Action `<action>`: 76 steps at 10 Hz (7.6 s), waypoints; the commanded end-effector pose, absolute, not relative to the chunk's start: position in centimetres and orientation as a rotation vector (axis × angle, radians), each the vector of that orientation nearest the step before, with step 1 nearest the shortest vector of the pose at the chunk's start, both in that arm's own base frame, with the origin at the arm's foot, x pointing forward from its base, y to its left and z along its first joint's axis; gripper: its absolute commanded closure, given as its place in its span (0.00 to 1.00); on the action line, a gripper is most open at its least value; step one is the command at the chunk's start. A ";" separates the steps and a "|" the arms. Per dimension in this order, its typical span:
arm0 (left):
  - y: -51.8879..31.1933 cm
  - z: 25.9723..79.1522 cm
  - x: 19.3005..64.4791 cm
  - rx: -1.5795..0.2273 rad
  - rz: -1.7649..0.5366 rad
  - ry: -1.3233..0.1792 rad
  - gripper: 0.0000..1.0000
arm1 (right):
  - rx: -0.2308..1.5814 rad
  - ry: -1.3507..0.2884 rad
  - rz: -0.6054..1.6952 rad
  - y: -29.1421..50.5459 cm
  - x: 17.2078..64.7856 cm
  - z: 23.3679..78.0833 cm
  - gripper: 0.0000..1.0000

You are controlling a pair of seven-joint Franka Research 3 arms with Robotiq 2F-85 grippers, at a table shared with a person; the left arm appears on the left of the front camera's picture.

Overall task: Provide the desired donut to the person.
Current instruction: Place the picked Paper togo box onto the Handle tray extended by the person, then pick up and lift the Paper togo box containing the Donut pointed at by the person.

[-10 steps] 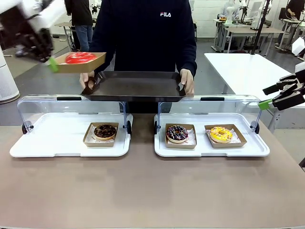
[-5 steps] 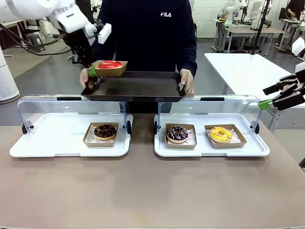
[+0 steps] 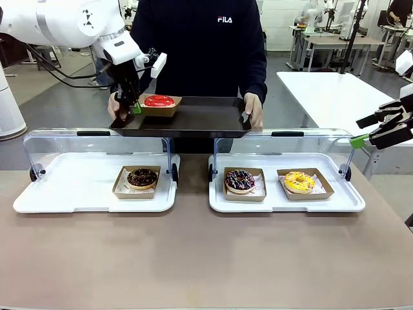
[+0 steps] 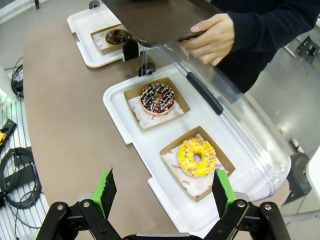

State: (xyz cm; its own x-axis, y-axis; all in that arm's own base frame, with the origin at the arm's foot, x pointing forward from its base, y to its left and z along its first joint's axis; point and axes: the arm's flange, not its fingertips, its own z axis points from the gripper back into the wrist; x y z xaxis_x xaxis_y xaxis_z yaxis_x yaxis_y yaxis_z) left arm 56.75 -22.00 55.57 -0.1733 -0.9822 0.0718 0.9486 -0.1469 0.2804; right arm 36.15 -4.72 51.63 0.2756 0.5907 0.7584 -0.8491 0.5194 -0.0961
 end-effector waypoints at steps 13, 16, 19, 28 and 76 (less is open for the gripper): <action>-21.7 57.4 56.4 0.004 -1.656 -0.260 0.00 | 0.374 -0.848 0.988 -4.6 36.4 51.5 0.00; -20.9 57.9 56.2 -0.083 -1.664 -0.239 0.00 | 0.374 -0.848 0.988 -4.6 36.4 51.5 0.00; -19.5 58.7 55.2 -0.183 -1.744 -0.227 0.00 | 0.374 -0.848 0.988 -4.6 36.4 51.5 0.00; -20.8 57.6 55.7 -0.100 -1.666 -0.224 0.00 | 0.374 -0.848 0.988 -4.6 36.4 51.5 0.00; 12.9 50.6 38.9 -0.382 -1.120 -1.000 0.00 | 0.374 -0.848 0.988 -4.6 36.4 51.5 0.00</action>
